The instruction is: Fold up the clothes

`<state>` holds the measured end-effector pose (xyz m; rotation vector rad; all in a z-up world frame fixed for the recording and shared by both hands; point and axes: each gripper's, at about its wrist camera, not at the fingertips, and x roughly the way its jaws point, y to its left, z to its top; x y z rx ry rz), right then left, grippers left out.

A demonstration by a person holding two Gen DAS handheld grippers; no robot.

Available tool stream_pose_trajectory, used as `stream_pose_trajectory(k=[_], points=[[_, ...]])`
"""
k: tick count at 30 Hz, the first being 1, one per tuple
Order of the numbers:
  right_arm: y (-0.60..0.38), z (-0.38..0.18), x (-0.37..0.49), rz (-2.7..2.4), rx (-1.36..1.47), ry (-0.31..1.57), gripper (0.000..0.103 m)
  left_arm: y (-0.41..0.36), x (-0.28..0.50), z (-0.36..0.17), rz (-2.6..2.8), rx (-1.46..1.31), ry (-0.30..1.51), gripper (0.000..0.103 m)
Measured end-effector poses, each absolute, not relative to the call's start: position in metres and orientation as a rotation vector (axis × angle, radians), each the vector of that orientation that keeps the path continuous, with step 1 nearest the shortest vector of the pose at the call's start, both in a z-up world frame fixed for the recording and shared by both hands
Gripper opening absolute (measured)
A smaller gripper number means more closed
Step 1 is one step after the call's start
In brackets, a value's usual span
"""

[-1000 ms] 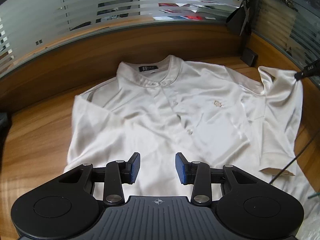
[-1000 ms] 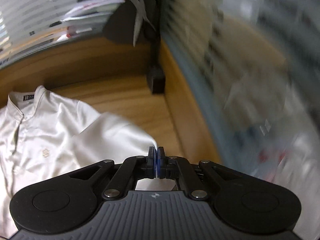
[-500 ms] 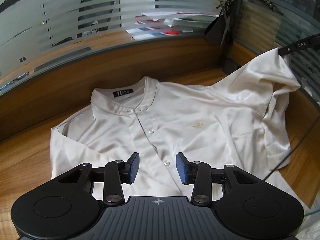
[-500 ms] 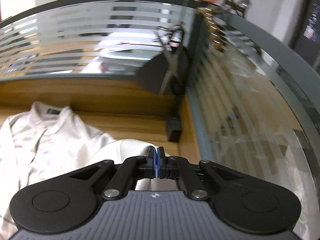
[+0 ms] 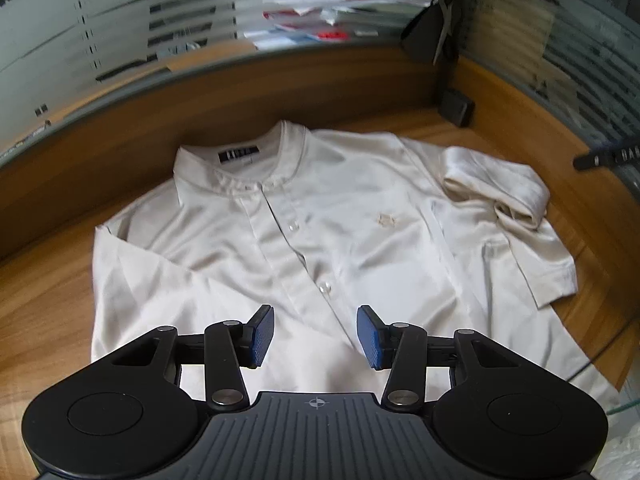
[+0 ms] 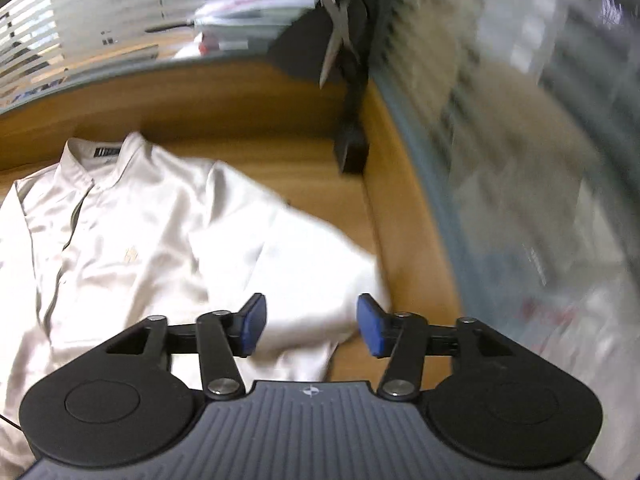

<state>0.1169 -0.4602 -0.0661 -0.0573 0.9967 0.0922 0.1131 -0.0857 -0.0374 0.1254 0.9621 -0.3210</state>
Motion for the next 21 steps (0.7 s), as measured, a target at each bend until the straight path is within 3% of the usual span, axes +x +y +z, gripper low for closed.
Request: stream_pose_trajectory(k=[14,20,21], points=[[-0.472,-0.164,0.072,-0.021,0.164,1.129,0.059,-0.089,0.113,-0.036,-0.325,0.166,0.991,0.05],[-0.476,-0.172,0.071,-0.003,0.185,1.137,0.023,-0.093,0.11,-0.037,-0.323,0.175,1.003,0.05],[-0.477,-0.17,0.071,-0.007,0.175,1.137,0.006,-0.094,0.109,-0.038,-0.325,0.179,1.004,0.05]])
